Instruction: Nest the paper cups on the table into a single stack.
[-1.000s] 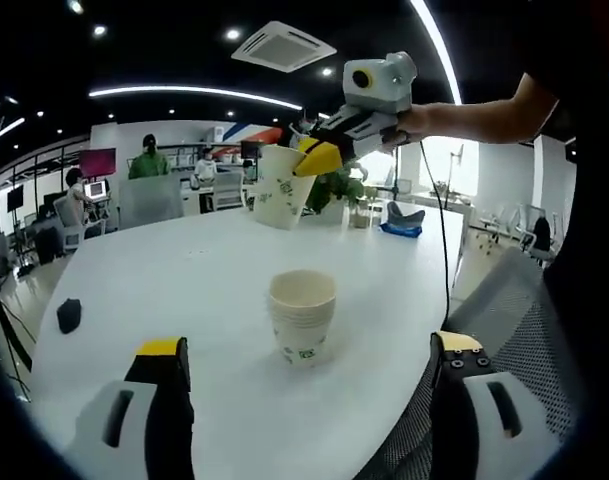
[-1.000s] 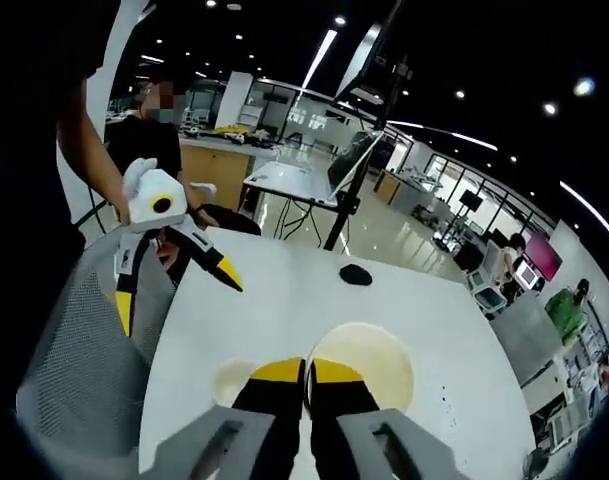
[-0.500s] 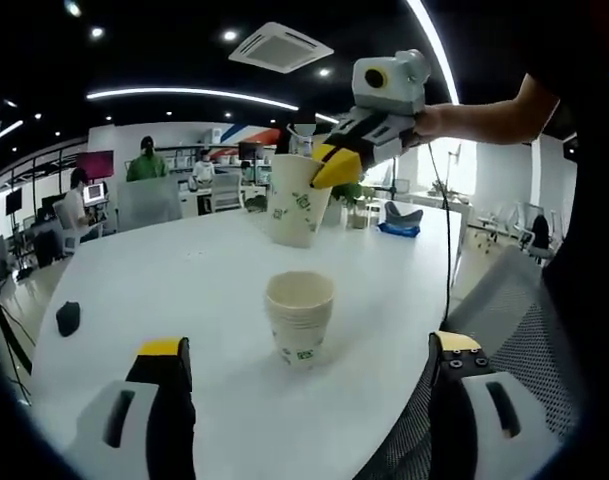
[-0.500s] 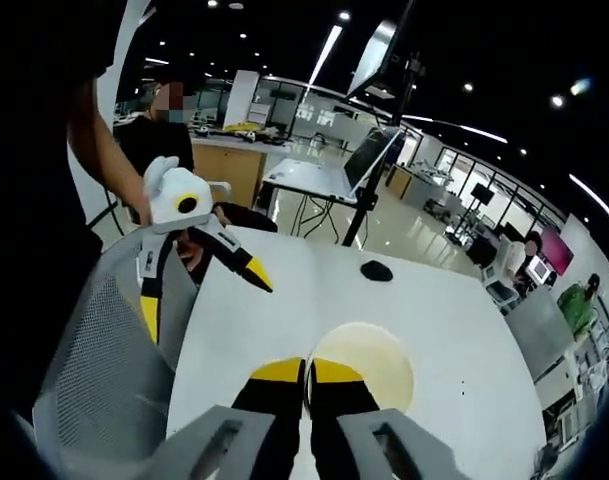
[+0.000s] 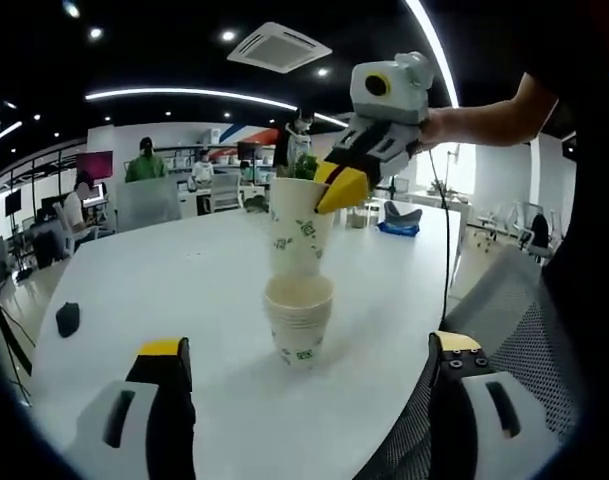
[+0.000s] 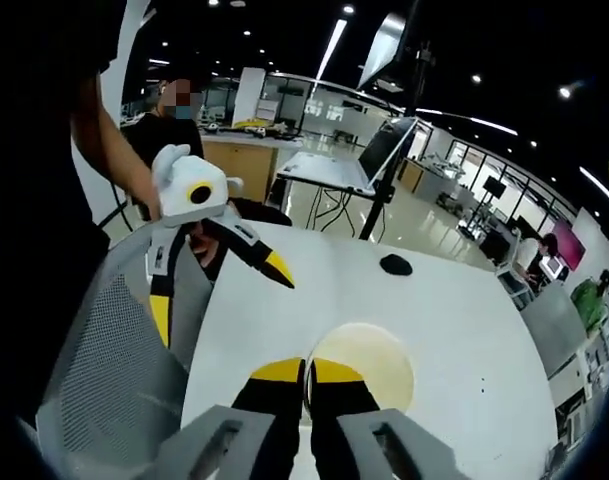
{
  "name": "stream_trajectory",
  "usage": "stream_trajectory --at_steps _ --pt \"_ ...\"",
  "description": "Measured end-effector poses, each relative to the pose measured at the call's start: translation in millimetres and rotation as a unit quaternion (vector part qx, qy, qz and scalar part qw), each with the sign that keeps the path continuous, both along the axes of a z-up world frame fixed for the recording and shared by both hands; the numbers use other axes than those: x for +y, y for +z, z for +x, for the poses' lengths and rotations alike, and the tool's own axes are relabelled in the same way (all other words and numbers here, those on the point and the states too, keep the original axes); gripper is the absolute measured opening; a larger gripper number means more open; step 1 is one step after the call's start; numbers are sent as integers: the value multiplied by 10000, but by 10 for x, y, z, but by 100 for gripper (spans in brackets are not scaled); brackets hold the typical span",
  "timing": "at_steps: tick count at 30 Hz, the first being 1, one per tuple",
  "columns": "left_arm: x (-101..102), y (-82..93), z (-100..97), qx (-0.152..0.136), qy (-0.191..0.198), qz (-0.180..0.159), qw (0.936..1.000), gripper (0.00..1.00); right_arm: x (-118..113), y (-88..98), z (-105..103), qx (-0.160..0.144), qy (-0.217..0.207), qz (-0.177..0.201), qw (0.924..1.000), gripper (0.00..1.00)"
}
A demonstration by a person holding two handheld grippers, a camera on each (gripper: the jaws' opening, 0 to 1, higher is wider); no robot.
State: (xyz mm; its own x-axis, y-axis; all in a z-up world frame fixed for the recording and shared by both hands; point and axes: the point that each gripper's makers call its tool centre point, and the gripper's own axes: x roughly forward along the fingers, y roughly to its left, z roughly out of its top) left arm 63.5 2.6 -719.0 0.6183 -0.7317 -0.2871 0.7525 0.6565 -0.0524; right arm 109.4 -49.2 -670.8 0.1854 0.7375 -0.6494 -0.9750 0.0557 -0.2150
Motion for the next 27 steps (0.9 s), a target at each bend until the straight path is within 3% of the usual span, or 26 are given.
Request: stream_trajectory --at_steps 14,27 --pt "18 -5 14 -33 19 1 10000 97 79 -323 -113 234 77 -265 9993 0" --pt "31 -18 17 -47 28 16 10000 97 94 -551 -105 253 55 -572 9980 0"
